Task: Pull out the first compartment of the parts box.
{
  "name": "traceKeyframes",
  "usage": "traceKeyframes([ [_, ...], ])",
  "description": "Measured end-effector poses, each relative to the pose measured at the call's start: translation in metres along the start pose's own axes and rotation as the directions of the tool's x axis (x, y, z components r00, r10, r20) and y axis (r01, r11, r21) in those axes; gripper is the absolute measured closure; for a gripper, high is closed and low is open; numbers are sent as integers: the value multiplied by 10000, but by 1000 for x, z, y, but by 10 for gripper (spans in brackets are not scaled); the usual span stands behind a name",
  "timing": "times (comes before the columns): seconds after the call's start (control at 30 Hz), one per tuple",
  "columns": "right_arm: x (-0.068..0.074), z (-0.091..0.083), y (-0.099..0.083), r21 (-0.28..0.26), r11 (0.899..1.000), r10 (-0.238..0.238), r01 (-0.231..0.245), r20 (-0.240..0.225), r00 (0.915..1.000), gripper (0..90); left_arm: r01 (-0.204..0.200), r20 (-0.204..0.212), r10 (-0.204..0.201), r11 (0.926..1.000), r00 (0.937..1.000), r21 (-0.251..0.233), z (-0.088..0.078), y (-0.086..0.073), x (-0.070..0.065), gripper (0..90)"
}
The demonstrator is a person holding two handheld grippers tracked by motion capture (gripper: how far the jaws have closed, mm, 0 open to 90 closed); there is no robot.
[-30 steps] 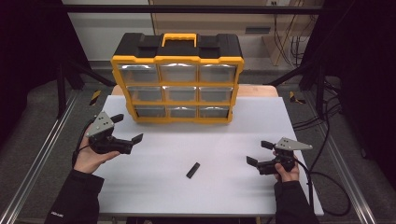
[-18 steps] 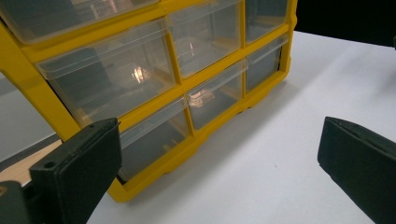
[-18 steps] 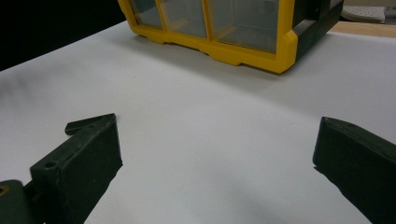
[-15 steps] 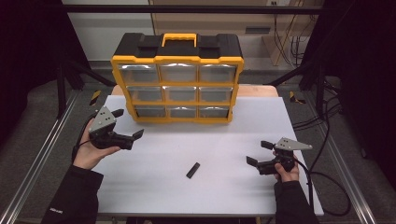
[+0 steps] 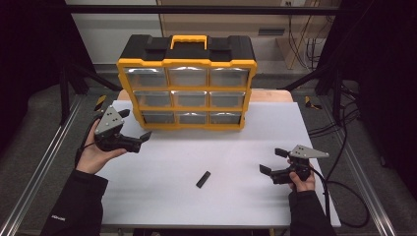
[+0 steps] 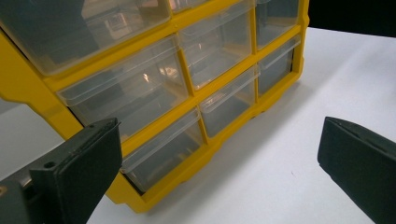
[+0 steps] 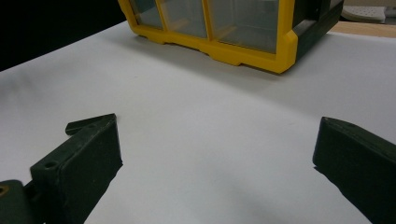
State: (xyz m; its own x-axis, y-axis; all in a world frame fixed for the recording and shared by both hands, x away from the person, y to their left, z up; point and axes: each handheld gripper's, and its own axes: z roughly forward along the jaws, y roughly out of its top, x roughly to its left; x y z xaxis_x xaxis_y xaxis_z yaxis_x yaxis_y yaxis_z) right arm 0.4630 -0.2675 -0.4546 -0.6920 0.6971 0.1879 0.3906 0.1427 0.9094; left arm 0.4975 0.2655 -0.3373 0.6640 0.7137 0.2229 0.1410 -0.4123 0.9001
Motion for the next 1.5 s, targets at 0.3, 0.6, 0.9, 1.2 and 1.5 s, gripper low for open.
traceKeyframes([
  [0.3, 0, 0, 0, -2, 10000, 1, -1, 2, 10000, 13, -303, -185, 304, 9995, 9994, 66, -2, 8, 5, 0],
  [0.6, 0, 0, 0, 27, 10000, 27, -27, 21, 10000, 13, -739, -313, 745, 9971, 9967, 199, 0, 18, 6, 0],
  [0.9, 0, 0, 0, 45, 10000, 24, -24, 27, 10000, 13, -1092, -337, 1102, 9935, 9933, 311, 3, 27, 6, 0],
  [1.2, -1, 0, 0, 56, 10000, 18, -18, 30, 10000, 13, -1332, -477, 1350, 9903, 9897, 397, 3, 35, 9, 0],
  [1.5, -1, 1, 0, 70, 10000, 3, -3, 27, 10000, 14, -1622, -696, 1659, 9852, 9837, 562, 2, 44, 14, 0],
])
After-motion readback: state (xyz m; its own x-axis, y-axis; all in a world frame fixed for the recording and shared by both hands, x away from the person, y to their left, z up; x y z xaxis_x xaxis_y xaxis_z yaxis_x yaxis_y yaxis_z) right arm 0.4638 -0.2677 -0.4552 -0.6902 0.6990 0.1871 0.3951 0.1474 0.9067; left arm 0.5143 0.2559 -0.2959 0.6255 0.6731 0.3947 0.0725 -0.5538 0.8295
